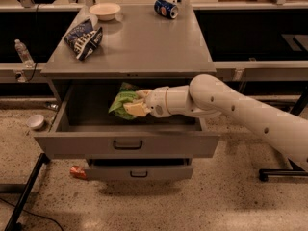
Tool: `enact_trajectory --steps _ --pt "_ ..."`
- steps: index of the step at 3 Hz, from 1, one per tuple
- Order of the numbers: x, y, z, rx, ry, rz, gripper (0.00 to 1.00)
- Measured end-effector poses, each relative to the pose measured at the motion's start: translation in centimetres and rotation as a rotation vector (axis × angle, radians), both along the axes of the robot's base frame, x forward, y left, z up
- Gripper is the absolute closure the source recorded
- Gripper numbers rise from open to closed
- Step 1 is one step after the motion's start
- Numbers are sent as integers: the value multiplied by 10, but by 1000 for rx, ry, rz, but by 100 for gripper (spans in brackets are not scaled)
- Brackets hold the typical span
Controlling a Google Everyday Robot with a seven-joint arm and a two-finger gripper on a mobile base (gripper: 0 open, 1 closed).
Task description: Place green rice chip bag into top drawer
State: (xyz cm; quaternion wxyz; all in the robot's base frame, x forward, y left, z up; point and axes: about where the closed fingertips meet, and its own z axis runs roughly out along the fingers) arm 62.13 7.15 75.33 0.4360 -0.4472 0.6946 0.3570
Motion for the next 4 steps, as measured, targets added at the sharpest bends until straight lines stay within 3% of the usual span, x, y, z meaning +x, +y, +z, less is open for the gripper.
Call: enact_trajectory --steps 2,3,4 --pt "8 9 0 -18 -39 -14 12" --pt "6 -5 8 -50 -63 -62 0" --pt "3 -24 21 -77 -86 -110 0"
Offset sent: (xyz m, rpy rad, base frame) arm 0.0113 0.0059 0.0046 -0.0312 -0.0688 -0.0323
